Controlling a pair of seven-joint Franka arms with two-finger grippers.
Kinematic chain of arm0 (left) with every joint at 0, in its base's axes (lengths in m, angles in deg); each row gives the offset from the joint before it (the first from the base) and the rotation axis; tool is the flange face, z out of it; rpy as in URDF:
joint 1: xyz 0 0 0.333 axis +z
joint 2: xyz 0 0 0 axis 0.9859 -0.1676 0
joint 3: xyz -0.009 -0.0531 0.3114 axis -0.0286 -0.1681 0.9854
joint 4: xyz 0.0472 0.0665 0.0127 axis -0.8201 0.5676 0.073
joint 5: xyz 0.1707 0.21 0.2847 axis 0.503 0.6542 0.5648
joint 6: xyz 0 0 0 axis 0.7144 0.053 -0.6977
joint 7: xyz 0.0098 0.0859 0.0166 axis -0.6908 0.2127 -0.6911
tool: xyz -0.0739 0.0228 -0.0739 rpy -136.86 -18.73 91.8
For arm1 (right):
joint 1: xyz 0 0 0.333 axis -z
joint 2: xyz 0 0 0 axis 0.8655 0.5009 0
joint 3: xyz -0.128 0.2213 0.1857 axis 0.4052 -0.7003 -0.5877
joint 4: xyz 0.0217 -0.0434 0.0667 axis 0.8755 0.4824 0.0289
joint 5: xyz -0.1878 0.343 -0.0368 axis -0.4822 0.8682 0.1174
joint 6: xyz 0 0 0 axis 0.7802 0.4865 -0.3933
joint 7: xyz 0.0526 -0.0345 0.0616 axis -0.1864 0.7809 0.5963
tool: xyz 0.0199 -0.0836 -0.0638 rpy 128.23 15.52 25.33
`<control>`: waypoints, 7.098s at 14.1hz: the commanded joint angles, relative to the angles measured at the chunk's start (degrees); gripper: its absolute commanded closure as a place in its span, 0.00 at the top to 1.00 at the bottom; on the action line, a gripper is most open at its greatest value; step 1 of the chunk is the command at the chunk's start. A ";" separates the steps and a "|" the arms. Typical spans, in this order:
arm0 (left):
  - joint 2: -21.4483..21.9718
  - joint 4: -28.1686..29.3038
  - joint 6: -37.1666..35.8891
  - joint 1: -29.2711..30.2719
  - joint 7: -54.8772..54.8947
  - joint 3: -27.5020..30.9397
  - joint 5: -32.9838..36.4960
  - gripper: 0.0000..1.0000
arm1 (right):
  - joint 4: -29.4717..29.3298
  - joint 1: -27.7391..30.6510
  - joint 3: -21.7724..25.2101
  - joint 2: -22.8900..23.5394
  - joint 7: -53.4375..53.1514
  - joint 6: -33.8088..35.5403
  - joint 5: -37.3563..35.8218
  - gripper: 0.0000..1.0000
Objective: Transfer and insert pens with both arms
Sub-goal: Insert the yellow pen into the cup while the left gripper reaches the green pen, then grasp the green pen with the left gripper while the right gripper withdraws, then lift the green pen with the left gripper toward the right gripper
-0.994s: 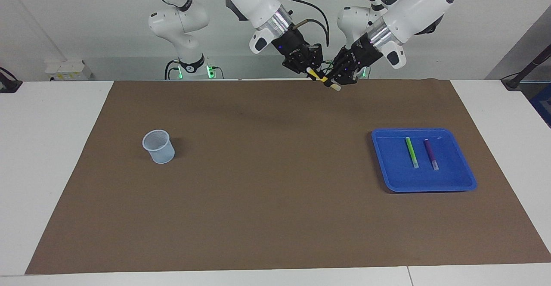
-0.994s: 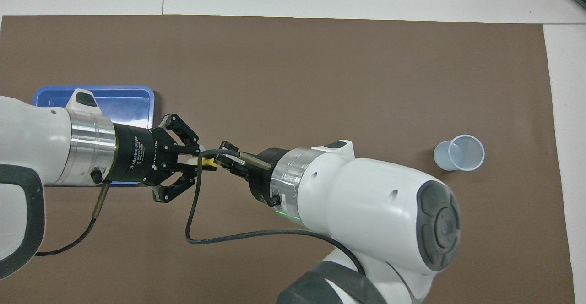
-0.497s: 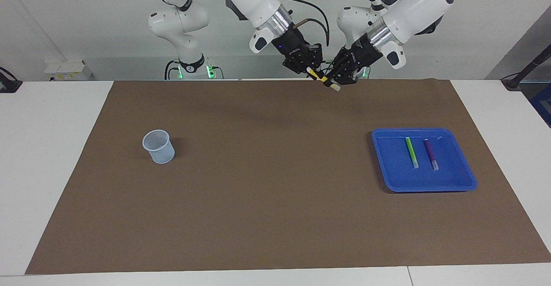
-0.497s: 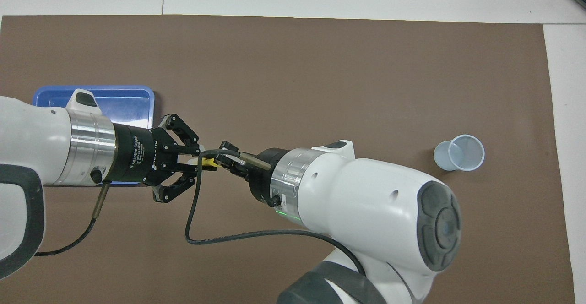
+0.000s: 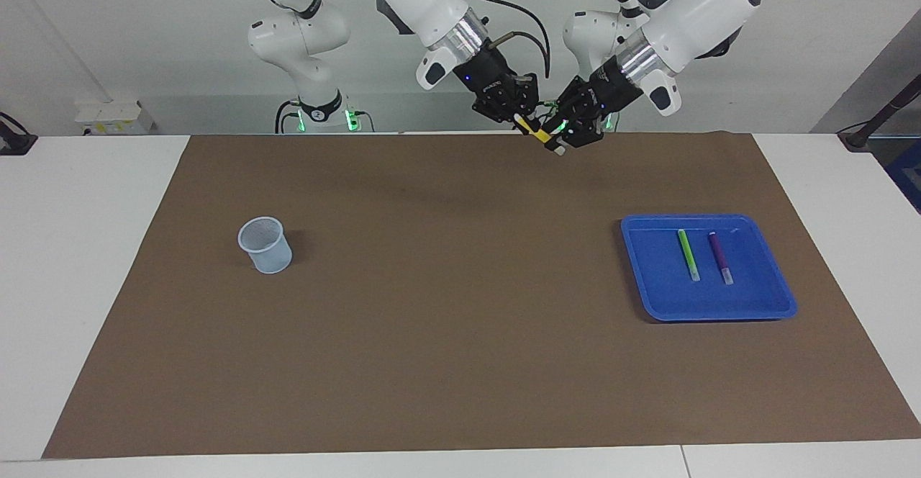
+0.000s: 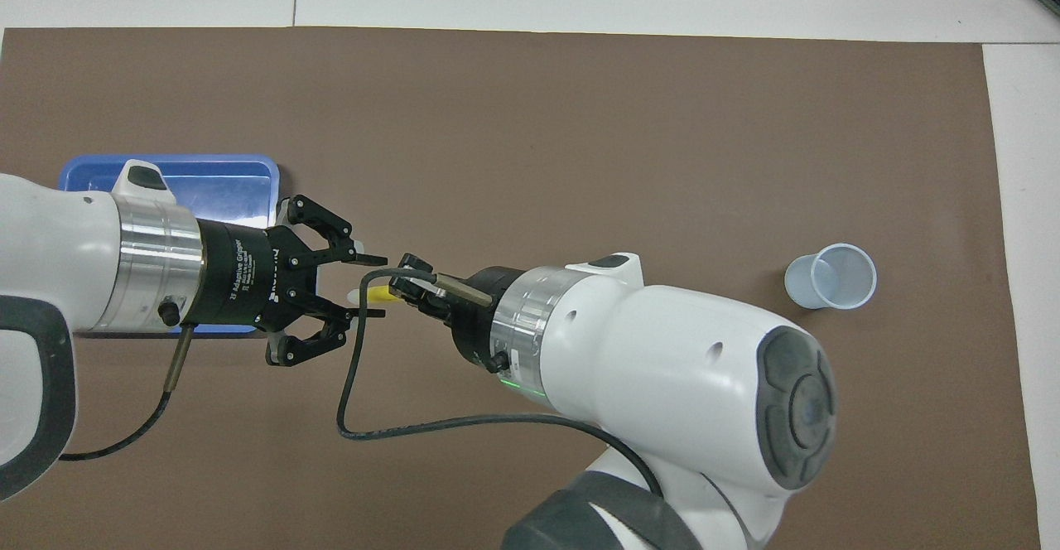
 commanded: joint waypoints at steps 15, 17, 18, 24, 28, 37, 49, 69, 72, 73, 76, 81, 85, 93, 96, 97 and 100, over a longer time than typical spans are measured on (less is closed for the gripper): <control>9.59 14.23 -3.58 12.79 37.73 0.45 9.50 0.56 | 0.73 18.87 0.30 -2.88 45.76 30.31 -16.61 0.00; 9.76 13.97 -7.91 14.38 53.81 0.46 16.89 0.56 | 0.29 22.91 0.39 -3.23 56.30 35.06 -22.68 0.00; 9.94 13.97 -8.53 15.00 59.71 0.46 20.06 0.55 | 0.29 25.28 0.39 -3.41 61.49 36.48 -24.79 0.00; 9.59 13.88 -6.35 20.70 92.33 0.46 33.69 0.55 | 1.61 34.09 0.39 -3.93 84.02 37.20 -36.23 0.00; 7.84 14.41 0.15 23.70 101.51 0.37 37.21 0.55 | 11.85 35.06 0.39 -7.35 84.57 28.97 -37.65 0.00; -4.28 14.23 15.09 24.32 102.93 0.46 37.75 0.55 | 19.26 40.24 0.39 -7.10 93.27 19.98 -37.65 0.00; -15.98 13.62 30.38 24.32 102.58 0.46 37.75 0.57 | 18.32 39.99 0.04 -6.40 92.57 21.62 -36.59 0.75; -23.90 12.74 31.01 24.23 99.25 0.46 37.75 0.25 | 10.93 37.53 -9.36 -7.10 52.08 29.12 -0.39 0.92; -23.90 12.74 30.66 23.44 98.18 0.46 37.67 0.00 | 11.02 33.31 -9.46 -6.93 41.71 24.03 1.99 0.98; -23.90 12.56 30.14 23.44 98.10 0.46 37.75 0.00 | 11.02 32.26 -9.37 -6.75 40.20 22.97 1.99 0.98; -23.98 9.94 26.02 23.88 98.09 0.37 37.67 0.00 | 11.28 31.90 -9.37 -6.57 39.74 19.89 2.17 0.99; -22.50 0.01 10.30 23.18 93.19 0.28 37.49 0.00 | 11.19 30.14 -9.46 -6.49 38.52 19.62 6.02 1.00; -19.60 -5.01 0.71 22.30 87.21 -0.07 36.96 0.00 | 11.10 28.92 -9.55 -6.57 33.34 18.22 8.67 1.00; -11.34 -6.34 -7.48 21.24 65.60 -1.39 26.78 0.00 | 11.54 23.72 -9.55 -6.49 20.85 10.65 12.54 1.00; -8.18 -5.90 -8.54 21.24 55.59 -1.74 21.17 0.00 | 11.54 22.94 -9.55 -6.49 20.76 9.69 13.06 1.00; -7.21 -5.46 -8.54 21.16 52.25 -1.74 19.49 0.00 | 11.63 21.89 -9.55 -6.49 20.15 8.55 13.50 1.00; -5.36 -5.10 -8.45 19.67 41.79 -2.18 16.14 0.00 | 11.63 19.60 -9.55 -6.40 15.76 5.92 13.59 1.00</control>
